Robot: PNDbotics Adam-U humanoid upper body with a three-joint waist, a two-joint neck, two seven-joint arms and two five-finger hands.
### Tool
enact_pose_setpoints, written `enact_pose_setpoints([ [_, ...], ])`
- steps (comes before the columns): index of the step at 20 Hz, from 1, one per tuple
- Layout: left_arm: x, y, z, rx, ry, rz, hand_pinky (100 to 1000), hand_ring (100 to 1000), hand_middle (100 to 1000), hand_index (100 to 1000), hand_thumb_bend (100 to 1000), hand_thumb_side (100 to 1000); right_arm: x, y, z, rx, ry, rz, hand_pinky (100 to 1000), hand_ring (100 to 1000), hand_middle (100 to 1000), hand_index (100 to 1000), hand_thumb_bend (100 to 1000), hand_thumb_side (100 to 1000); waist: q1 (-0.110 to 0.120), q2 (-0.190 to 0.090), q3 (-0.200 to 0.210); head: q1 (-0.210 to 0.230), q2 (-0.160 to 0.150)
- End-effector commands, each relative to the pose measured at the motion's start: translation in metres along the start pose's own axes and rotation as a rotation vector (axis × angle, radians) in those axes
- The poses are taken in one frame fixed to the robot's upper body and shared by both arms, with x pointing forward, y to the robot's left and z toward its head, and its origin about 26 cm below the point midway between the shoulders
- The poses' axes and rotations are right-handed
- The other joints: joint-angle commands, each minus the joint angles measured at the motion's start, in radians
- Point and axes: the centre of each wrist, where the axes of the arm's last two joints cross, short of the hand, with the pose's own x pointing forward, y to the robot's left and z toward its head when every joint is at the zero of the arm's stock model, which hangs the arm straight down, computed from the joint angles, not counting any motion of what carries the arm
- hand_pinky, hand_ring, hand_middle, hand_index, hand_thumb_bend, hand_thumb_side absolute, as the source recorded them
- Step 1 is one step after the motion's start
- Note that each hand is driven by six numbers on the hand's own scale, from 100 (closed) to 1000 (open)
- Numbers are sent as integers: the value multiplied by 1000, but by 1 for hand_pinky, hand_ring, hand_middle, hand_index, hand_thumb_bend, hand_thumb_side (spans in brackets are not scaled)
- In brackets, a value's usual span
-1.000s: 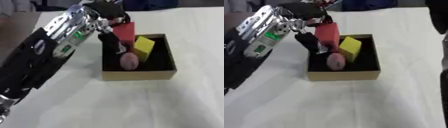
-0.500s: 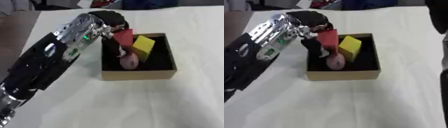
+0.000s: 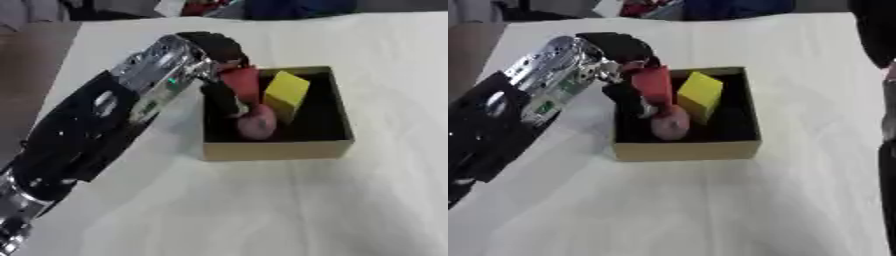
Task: Pick up objects on the table and place them in the box.
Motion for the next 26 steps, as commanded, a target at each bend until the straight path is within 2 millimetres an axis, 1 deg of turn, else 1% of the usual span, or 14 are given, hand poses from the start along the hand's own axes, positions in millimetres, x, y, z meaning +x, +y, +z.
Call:
enact_pose_setpoints([
  [1, -7, 2, 1, 1, 30, -25, 805, 897, 813, 935, 499, 701, 10, 0, -6, 8, -33, 8, 993, 853, 601, 708, 100, 775, -4, -26, 1, 0, -6],
  [7, -8, 6, 5, 21, 36, -33, 825, 921, 848, 961, 578, 734, 10, 0, -6, 6, -33, 5, 993, 853, 601, 708, 100, 775, -6, -30, 3, 0, -5],
  [8, -7, 7, 6, 27, 36, -33, 828, 927, 857, 970, 617, 742, 10, 0, -6, 6, -33, 5, 993, 853, 602, 708, 100, 776, -6, -30, 3, 0, -4],
  [9, -7, 8, 7, 31, 37, -33, 828, 927, 857, 970, 617, 742, 9, 1, -5, 6, -33, 4, 993, 853, 602, 708, 100, 776, -6, -31, 4, 1, -4],
  [10, -7, 9, 8, 36, 38, -34, 831, 931, 862, 978, 663, 755, 9, 1, -5, 6, -32, 3, 993, 853, 602, 708, 100, 776, -6, -31, 4, 1, -4],
  [11, -7, 10, 9, 41, 39, -35, 831, 931, 862, 978, 666, 761, 9, 1, -5, 6, -32, 2, 993, 853, 602, 708, 100, 776, -6, -32, 5, 1, -4],
  [13, -6, 13, 12, 56, 39, -34, 829, 930, 859, 975, 649, 766, 9, 1, -5, 5, -31, 1, 993, 853, 602, 708, 100, 776, -7, -33, 6, 0, -3],
  [18, -4, 26, 28, 122, 10, 4, 811, 911, 827, 956, 509, 806, 9, 1, -4, 5, -29, 0, 994, 853, 602, 708, 100, 776, -7, -36, 11, -3, -1],
  [20, -3, 32, 37, 154, -3, 15, 800, 898, 799, 944, 492, 809, 9, 1, -4, 5, -29, -1, 994, 853, 602, 708, 100, 775, -8, -37, 12, -4, 1],
  [21, -3, 35, 40, 167, -6, 16, 799, 897, 796, 945, 491, 808, 9, 1, -4, 5, -29, -1, 994, 853, 602, 708, 100, 761, -8, -37, 13, -5, 1],
  [22, -3, 36, 44, 179, -5, 12, 799, 897, 795, 944, 496, 807, 9, 2, -3, 5, -28, -2, 994, 854, 602, 708, 100, 775, -8, -38, 14, -6, 2],
  [26, -4, 41, 54, 217, -1, 12, 803, 900, 802, 938, 491, 808, 9, 2, -3, 3, -28, -5, 994, 854, 602, 708, 100, 775, -10, -40, 17, -8, 4],
])
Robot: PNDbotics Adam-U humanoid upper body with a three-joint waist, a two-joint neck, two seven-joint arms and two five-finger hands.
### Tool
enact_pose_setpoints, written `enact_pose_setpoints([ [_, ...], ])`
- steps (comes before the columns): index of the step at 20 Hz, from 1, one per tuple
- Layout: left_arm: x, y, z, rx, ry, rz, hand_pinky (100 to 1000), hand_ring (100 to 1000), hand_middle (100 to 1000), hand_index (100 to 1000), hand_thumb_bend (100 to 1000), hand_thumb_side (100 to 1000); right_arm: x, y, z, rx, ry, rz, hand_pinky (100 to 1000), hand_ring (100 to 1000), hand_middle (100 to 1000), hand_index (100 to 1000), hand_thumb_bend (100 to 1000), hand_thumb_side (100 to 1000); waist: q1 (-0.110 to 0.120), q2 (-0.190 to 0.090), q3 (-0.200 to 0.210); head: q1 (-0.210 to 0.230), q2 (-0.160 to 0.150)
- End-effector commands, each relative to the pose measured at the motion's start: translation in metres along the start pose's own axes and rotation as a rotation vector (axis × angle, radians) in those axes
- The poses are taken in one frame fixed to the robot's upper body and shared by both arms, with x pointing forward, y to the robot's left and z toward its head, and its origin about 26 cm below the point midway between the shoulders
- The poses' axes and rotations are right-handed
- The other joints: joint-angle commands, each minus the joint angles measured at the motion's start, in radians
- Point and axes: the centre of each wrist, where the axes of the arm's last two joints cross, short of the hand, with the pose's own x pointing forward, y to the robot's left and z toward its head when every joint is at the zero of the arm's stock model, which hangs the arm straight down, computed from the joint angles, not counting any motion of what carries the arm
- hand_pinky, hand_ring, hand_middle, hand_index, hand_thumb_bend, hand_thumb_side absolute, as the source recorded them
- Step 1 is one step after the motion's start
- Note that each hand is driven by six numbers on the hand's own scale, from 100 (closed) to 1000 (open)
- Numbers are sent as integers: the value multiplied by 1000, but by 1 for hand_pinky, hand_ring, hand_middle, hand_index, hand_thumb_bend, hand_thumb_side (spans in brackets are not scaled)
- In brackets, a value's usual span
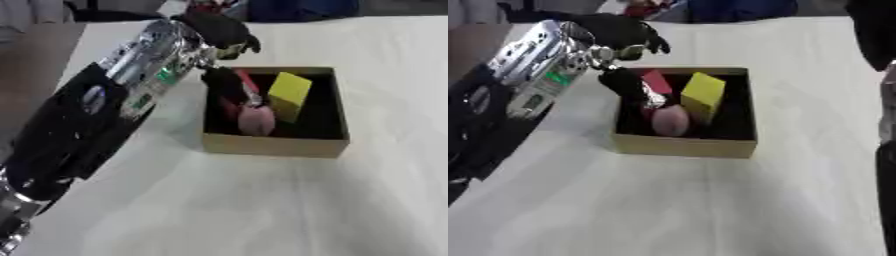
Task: Pick up objects on the table and place them in the box.
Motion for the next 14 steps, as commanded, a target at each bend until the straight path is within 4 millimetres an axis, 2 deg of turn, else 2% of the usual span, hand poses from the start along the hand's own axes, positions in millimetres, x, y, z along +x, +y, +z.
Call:
enact_pose_setpoints([
  [1, -8, 18, 16, 63, 30, -5, 803, 900, 802, 937, 489, 808, 9, 0, -5, 7, -29, 7, 993, 854, 602, 708, 100, 775, -4, -32, 2, -3, 4],
  [3, -8, 23, 22, 89, 28, 1, 800, 897, 799, 934, 473, 812, 9, 0, -4, 5, -30, 5, 993, 854, 602, 708, 100, 775, -6, -34, 4, -4, 6],
  [5, -8, 30, 33, 134, 22, 21, 790, 889, 791, 927, 420, 822, 9, 0, -4, 2, -32, 4, 993, 854, 603, 708, 100, 774, -8, -37, 6, -6, 8],
  [7, -8, 40, 50, 199, 19, 45, 773, 872, 768, 917, 353, 847, 9, 1, -4, -2, -34, 4, 992, 854, 603, 708, 100, 774, -11, -40, 10, -8, 11],
  [9, -9, 48, 73, 309, 14, 87, 759, 844, 724, 911, 336, 845, 9, 0, -3, -7, -35, 4, 992, 854, 603, 708, 100, 775, -13, -43, 14, -11, 13],
  [11, -14, 50, 81, 427, -6, 152, 718, 809, 694, 912, 324, 846, 9, 0, -2, -14, -36, 4, 992, 855, 603, 707, 100, 775, -16, -46, 19, -17, 15],
  [13, -24, 46, 85, 572, -8, 235, 674, 775, 677, 900, 255, 834, 9, 0, -1, -21, -37, 1, 992, 855, 604, 707, 100, 775, -18, -50, 24, -23, 16],
  [14, -27, 43, 86, 634, -7, 278, 660, 762, 669, 898, 251, 850, 9, 1, -1, -23, -38, -1, 992, 855, 604, 707, 100, 776, -19, -52, 26, -26, 16],
])
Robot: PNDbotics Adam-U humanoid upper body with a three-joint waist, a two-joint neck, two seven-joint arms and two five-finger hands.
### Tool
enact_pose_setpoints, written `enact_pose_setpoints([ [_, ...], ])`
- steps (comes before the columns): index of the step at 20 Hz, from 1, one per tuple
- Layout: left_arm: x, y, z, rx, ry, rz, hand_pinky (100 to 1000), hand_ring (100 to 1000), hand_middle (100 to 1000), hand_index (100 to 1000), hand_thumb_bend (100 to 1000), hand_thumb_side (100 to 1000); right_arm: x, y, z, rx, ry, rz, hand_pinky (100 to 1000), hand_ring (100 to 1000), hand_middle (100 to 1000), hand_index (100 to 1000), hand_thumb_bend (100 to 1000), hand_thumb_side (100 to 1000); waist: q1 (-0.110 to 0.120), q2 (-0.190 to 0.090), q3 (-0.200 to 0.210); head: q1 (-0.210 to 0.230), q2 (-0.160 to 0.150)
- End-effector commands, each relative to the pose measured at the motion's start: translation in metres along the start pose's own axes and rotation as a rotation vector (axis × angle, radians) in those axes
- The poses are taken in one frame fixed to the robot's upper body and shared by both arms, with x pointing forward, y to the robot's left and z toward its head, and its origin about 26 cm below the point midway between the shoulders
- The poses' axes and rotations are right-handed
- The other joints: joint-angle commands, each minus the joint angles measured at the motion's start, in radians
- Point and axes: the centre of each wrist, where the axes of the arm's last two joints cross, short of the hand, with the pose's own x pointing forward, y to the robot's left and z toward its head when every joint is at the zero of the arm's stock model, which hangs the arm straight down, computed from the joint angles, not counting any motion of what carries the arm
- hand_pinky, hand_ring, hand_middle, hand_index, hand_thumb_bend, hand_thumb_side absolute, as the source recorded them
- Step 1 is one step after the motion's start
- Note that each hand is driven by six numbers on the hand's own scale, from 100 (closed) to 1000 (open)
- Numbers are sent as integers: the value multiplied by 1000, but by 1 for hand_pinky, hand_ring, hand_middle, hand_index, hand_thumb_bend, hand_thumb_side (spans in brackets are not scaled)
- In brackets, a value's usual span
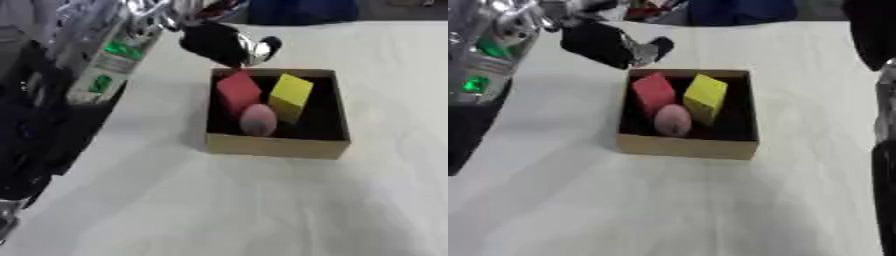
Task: Pick up objects on the table and place them in the box.
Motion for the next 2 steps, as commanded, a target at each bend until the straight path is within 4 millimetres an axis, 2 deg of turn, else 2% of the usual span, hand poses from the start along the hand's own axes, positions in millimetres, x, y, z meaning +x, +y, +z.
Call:
enact_pose_setpoints([
  [1, -14, 10, 11, 234, 18, 111, 640, 744, 656, 893, 212, 902, 10, -1, -5, -5, -38, 7, 991, 855, 604, 707, 100, 775, -6, -28, 5, -10, 7],
  [2, -19, 7, 13, 290, 23, 160, 625, 736, 648, 889, 186, 930, 10, 0, -5, -8, -40, 3, 990, 855, 604, 707, 100, 765, -7, -31, 7, -12, 6],
])
